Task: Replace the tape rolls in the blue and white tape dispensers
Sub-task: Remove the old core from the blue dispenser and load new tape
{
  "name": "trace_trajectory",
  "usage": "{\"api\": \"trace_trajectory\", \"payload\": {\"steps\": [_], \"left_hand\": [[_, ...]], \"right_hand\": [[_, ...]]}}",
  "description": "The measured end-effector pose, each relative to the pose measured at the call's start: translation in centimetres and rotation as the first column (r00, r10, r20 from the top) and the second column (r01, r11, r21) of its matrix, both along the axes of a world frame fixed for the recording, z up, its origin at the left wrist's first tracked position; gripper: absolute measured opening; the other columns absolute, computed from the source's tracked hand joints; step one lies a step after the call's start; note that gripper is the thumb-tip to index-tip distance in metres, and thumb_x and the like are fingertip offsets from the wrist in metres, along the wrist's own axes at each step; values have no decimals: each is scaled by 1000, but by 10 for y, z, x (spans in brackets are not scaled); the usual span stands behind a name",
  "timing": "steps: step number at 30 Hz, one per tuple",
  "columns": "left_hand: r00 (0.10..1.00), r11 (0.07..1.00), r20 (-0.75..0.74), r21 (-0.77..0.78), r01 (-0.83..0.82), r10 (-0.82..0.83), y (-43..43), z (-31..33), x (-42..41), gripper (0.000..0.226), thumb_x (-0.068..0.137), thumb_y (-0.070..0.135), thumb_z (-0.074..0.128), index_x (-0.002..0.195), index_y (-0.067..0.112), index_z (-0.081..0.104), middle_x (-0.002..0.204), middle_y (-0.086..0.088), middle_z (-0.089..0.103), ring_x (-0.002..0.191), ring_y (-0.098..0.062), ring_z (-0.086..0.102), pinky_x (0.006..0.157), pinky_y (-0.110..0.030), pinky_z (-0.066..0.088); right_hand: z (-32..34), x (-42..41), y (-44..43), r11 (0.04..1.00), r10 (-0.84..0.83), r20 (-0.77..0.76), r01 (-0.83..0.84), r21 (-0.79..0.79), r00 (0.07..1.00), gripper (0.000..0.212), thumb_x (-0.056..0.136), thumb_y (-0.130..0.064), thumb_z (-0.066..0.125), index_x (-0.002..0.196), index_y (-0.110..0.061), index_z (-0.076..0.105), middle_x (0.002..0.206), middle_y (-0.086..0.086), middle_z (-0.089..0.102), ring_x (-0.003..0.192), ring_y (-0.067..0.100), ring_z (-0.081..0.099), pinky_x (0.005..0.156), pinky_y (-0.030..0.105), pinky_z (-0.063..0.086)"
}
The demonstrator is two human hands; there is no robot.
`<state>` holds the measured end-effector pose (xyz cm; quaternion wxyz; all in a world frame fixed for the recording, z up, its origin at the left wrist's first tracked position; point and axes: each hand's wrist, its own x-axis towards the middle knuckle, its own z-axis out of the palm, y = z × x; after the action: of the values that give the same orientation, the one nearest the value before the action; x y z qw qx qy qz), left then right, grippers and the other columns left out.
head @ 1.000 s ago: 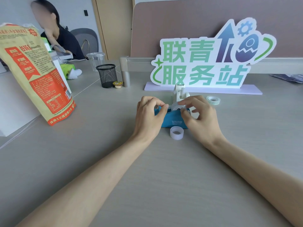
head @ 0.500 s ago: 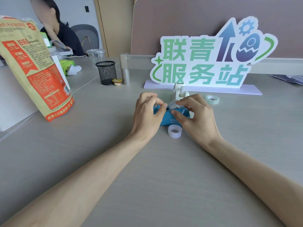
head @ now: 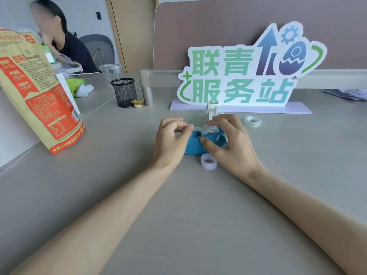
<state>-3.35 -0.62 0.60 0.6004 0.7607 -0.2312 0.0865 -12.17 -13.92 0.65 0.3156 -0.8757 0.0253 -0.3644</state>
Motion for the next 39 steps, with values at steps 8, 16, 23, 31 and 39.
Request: {"api": "trace_trajectory", "payload": {"steps": [8, 16, 23, 31, 39], "left_hand": [[985, 987, -167, -143, -68, 44, 1, 1, 3, 15, 90, 26, 61, 99, 16, 66, 104, 4, 65, 84, 3, 59, 73, -9, 43], [971, 984, -236, -158, -75, 36, 1, 2, 4, 10, 91, 31, 56, 89, 22, 60, 96, -1, 66, 86, -14, 61, 86, -37, 51], [935, 955, -347, -242, -170, 78, 4, 3, 7, 13, 96, 27, 50, 97, 16, 56, 79, 5, 58, 78, -6, 57, 92, -48, 53], [929, 946, -358, -260, -194, 92, 4, 4, 6, 11, 98, 27, 45, 91, 22, 51, 84, 2, 58, 80, -7, 57, 85, -37, 56], [910, 932, -413, -312, -184, 42, 4, 7, 5, 14, 99, 23, 42, 104, 13, 49, 80, 10, 58, 74, -8, 66, 90, -44, 55]], "right_hand": [[1, 0, -1, 999, 23, -11, -24, -25, 1000, 33, 88, -23, 65, 120, -17, 63, 127, -3, 53, 110, 8, 53, 86, 9, 38], [0, 0, -2, 1000, 25, 14, -25, -18, 1000, 24, 91, -17, 60, 115, -16, 62, 121, -5, 57, 103, 10, 56, 82, 9, 40], [0, 0, -3, 1000, 21, -41, -22, -22, 999, 37, 90, -19, 61, 126, -16, 56, 127, -3, 55, 105, 9, 53, 81, 3, 34], [1, 0, -3, 1000, 7, -38, -8, -12, 999, 32, 94, -22, 56, 126, -17, 57, 126, -4, 55, 106, 10, 54, 83, 12, 37], [-1, 2, -3, 1000, 0, -46, 0, -11, 999, 34, 93, -23, 58, 126, -15, 56, 123, -2, 56, 98, 3, 49, 78, 4, 35]]}}
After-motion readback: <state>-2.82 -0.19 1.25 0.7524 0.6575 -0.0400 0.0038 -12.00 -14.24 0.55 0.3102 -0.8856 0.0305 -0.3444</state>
